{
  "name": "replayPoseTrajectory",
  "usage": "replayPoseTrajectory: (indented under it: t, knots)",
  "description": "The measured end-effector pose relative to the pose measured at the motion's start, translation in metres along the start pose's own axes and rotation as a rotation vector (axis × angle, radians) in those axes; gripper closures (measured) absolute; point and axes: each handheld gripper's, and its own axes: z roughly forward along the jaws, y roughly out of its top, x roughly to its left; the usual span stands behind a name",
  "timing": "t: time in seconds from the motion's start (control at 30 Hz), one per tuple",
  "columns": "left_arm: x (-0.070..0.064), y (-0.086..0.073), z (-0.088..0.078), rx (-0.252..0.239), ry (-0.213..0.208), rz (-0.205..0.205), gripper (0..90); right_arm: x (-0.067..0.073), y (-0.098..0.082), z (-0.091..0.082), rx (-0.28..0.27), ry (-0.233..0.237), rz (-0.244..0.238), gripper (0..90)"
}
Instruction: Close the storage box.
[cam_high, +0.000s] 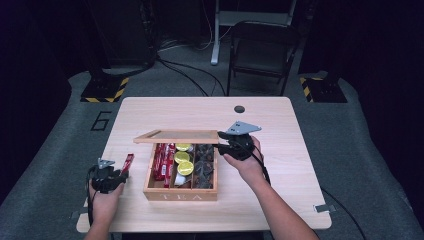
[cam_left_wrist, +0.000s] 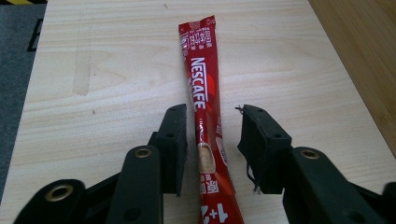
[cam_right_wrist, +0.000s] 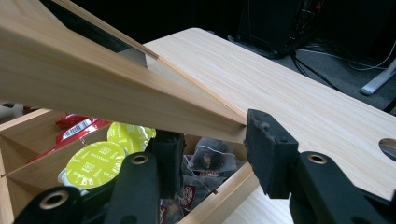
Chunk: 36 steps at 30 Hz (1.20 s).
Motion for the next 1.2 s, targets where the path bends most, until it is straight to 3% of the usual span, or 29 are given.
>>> replayPoseTrajectory:
  t: [0.67, 1.2]
  knots:
    - [-0.006, 0.007, -0.014, -0.044, -0.021, -0.004, 53.5, 0.0, 0.0, 0.0, 0.0, 0.0, 0.001, 57.3]
    - [-0.021, 0.022, -0.034, -0.097, -0.096, 0.011, 51.7, 0.0, 0.0, 0.0, 0.005, 0.005, -0.009, 57.3]
